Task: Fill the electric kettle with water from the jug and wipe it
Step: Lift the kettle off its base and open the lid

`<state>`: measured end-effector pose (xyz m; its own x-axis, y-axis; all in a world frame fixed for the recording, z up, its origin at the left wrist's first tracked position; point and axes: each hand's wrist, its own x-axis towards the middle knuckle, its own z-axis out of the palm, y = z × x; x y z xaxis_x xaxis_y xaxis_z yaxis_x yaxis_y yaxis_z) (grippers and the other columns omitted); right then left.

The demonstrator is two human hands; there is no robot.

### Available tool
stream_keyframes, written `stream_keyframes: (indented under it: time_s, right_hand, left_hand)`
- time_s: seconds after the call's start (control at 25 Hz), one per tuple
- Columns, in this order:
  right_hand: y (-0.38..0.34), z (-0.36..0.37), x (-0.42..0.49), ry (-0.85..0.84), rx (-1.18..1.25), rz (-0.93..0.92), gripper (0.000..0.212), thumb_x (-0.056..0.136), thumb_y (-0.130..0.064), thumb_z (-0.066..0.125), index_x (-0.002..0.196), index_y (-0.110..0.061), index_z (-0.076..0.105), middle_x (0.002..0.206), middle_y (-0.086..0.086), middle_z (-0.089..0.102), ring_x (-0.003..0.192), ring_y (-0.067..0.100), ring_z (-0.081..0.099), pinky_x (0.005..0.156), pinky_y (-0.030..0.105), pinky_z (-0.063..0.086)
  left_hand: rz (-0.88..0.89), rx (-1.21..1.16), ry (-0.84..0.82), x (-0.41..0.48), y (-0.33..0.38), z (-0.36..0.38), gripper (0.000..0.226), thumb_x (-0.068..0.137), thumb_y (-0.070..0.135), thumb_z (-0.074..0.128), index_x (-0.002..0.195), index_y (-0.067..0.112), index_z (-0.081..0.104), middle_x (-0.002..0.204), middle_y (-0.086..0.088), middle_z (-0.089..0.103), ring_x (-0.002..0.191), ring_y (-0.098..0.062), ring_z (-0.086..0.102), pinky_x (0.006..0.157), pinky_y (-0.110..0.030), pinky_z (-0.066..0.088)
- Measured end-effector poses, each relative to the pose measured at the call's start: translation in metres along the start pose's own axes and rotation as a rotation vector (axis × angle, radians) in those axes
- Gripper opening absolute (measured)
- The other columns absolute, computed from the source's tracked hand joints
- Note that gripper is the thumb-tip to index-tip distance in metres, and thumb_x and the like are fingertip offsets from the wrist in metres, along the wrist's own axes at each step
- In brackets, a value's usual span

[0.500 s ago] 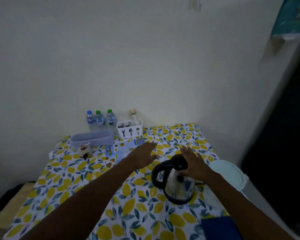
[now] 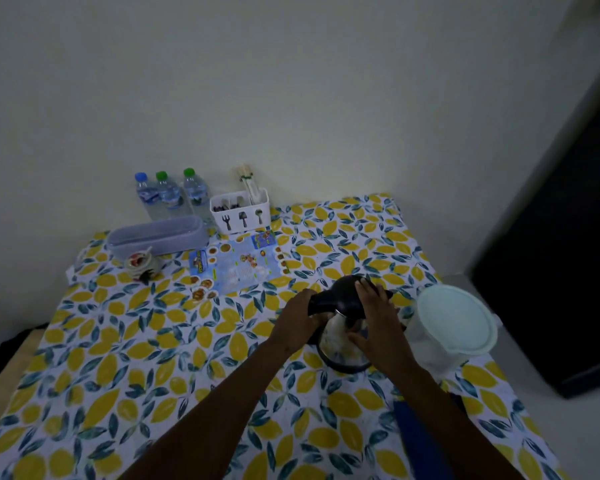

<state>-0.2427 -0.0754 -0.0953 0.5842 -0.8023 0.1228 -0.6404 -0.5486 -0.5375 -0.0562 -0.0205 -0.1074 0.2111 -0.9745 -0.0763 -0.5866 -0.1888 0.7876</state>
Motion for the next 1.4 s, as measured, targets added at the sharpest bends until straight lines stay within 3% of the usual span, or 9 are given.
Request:
stream_keyframes:
  time_s: [0.2, 0.36, 0.56, 0.68, 0.8, 0.92, 1.0, 1.28, 1.4]
  right_hand:
    - [-0.005, -0.001, -0.003, -0.019, 0.080, 0.052, 0.093, 0.079, -0.015, 0.074, 0.151, -0.016, 0.014, 0.161, 0.004, 0.013, 0.148, 0.023, -0.003, 0.118, 0.051, 0.019]
    - [-0.010, -0.007, -0.013, -0.044, 0.078, 0.020, 0.087, 0.084, -0.017, 0.069, 0.151, -0.018, 0.014, 0.161, 0.003, 0.013, 0.147, 0.020, -0.005, 0.118, 0.050, 0.019]
    - [-0.031, -0.002, -0.033, -0.048, 0.030, -0.090, 0.089, 0.083, -0.023, 0.069, 0.149, -0.031, 0.009, 0.159, -0.008, 0.006, 0.147, 0.019, -0.006, 0.117, 0.043, 0.008]
    - [-0.050, 0.012, -0.048, -0.074, 0.026, -0.133, 0.087, 0.084, -0.026, 0.069, 0.150, -0.027, 0.012, 0.160, -0.008, 0.005, 0.148, 0.020, -0.006, 0.116, 0.042, 0.003]
    - [-0.067, 0.034, -0.068, -0.136, 0.016, -0.181, 0.086, 0.088, -0.031, 0.062, 0.149, -0.032, 0.002, 0.159, -0.011, -0.002, 0.147, 0.017, -0.012, 0.118, 0.042, 0.000]
    - [-0.080, 0.055, -0.084, -0.216, -0.007, -0.217, 0.088, 0.091, -0.036, 0.058, 0.146, -0.035, -0.011, 0.158, -0.013, -0.014, 0.145, 0.015, -0.020, 0.119, 0.041, -0.002]
    - [-0.088, 0.067, -0.094, -0.260, -0.045, -0.231, 0.090, 0.092, -0.041, 0.056, 0.144, -0.035, -0.017, 0.156, -0.013, -0.021, 0.143, 0.014, -0.026, 0.120, 0.041, -0.003]
    - [-0.096, 0.083, -0.125, -0.253, -0.008, -0.245, 0.094, 0.092, -0.037, 0.058, 0.147, -0.031, -0.018, 0.159, -0.010, -0.019, 0.147, 0.016, -0.018, 0.121, 0.043, 0.015]
    - [-0.086, 0.081, -0.124, -0.163, -0.028, -0.175, 0.096, 0.090, -0.041, 0.059, 0.149, -0.022, -0.015, 0.162, -0.003, -0.011, 0.148, 0.013, -0.013, 0.122, 0.039, 0.010]
  left_hand:
    - [-0.071, -0.207, -0.025, -0.001, 0.000, -0.005, 0.028, 0.083, 0.034, 0.072, 0.086, 0.017, 0.050, 0.084, -0.013, 0.054, 0.072, -0.021, 0.050, 0.067, -0.033, 0.040]
    - [-0.123, -0.262, 0.060, -0.019, 0.000, 0.000, 0.028, 0.083, 0.033, 0.074, 0.097, 0.019, 0.053, 0.086, 0.005, 0.056, 0.078, -0.013, 0.055, 0.066, -0.022, 0.039]
    - [-0.149, -0.330, 0.132, -0.057, -0.006, -0.018, 0.032, 0.081, 0.032, 0.075, 0.104, 0.018, 0.058, 0.101, -0.004, 0.065, 0.090, -0.019, 0.062, 0.073, -0.029, 0.047]
    - [-0.150, -0.309, 0.140, -0.090, -0.020, -0.033, 0.031, 0.081, 0.035, 0.075, 0.103, 0.019, 0.059, 0.100, -0.001, 0.065, 0.090, -0.013, 0.062, 0.075, -0.031, 0.050]
    - [-0.203, -0.303, 0.148, -0.124, -0.042, -0.045, 0.028, 0.079, 0.038, 0.075, 0.098, 0.025, 0.059, 0.095, 0.002, 0.065, 0.083, -0.005, 0.061, 0.072, -0.029, 0.049]
    - [-0.253, -0.307, 0.159, -0.154, -0.060, -0.055, 0.027, 0.078, 0.038, 0.076, 0.096, 0.024, 0.061, 0.093, -0.001, 0.065, 0.082, -0.009, 0.062, 0.072, -0.035, 0.050]
    - [-0.263, -0.327, 0.157, -0.169, -0.068, -0.060, 0.025, 0.078, 0.035, 0.077, 0.094, 0.025, 0.062, 0.092, 0.001, 0.066, 0.080, -0.007, 0.062, 0.072, -0.031, 0.048]
    - [-0.230, -0.326, 0.113, -0.191, -0.083, -0.067, 0.024, 0.078, 0.028, 0.078, 0.097, 0.024, 0.063, 0.095, 0.004, 0.067, 0.086, -0.004, 0.064, 0.076, -0.027, 0.047]
    - [-0.200, -0.281, 0.118, -0.194, -0.081, -0.062, 0.028, 0.083, 0.034, 0.073, 0.108, 0.028, 0.060, 0.106, 0.005, 0.065, 0.096, -0.001, 0.061, 0.082, -0.029, 0.046]
